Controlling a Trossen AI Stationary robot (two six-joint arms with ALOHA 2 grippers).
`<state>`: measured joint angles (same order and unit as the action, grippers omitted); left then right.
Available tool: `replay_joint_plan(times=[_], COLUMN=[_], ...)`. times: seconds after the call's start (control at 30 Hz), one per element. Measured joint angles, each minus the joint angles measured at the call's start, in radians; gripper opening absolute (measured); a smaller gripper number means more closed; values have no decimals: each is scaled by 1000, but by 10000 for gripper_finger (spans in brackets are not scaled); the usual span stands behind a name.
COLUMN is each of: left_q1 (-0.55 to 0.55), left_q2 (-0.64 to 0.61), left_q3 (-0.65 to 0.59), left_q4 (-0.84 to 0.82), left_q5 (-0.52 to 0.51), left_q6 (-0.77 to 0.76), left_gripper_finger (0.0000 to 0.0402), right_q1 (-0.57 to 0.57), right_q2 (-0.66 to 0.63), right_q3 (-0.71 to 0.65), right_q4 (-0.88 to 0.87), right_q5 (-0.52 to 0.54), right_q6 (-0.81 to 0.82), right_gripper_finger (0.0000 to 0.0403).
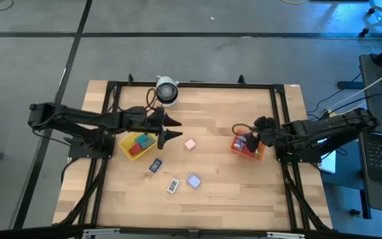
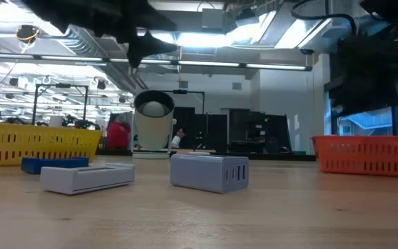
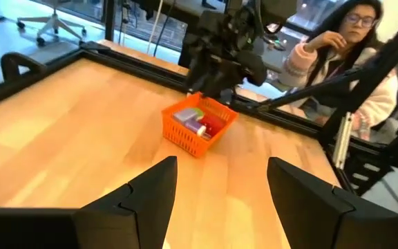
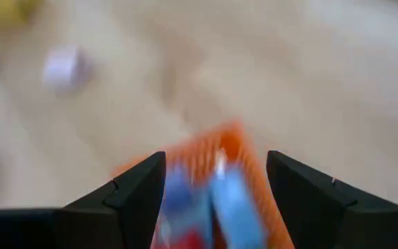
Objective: Pick & Place Office items
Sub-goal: Put the pink charger adapter into the orange basket
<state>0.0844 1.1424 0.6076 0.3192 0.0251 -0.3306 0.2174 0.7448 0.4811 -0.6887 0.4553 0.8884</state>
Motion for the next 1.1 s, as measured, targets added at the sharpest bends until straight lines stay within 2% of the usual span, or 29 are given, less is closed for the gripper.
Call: replay_joint_plan(times=[0.07,0.13,0.27,0.4,0.67,0.97,1.1], left_q1=[-1,-1,-1,-10,-26,-68,-89], left_q2=[21,39,100,177,349,582,677], left_q3=[30,50,83,123,222,424,548], left_q4=[-5,-17,-144,-235,-306,-562,-746], left_q5=[-25,-62,-95,-95,-92,-113,-151], left_q6=[-4,-40,-138,-179,-203,-232,-203], left_gripper_finger=[222,222,222,226,250,250,249], right_q1=[0,0,1,1,1,23,53], right_q2=[0,-1,-1,-1,-1,-1,-1], right_q3=[0,1,2,2,2,2,2], right_q4=[67,147,308,367,375,375,375], right_q5=[126,179,184,185,192,181,180], right_q6=[-27,-103,-281,-370,-401,-461,-480], right_gripper_finger=[252,249,242,236,232,232,232])
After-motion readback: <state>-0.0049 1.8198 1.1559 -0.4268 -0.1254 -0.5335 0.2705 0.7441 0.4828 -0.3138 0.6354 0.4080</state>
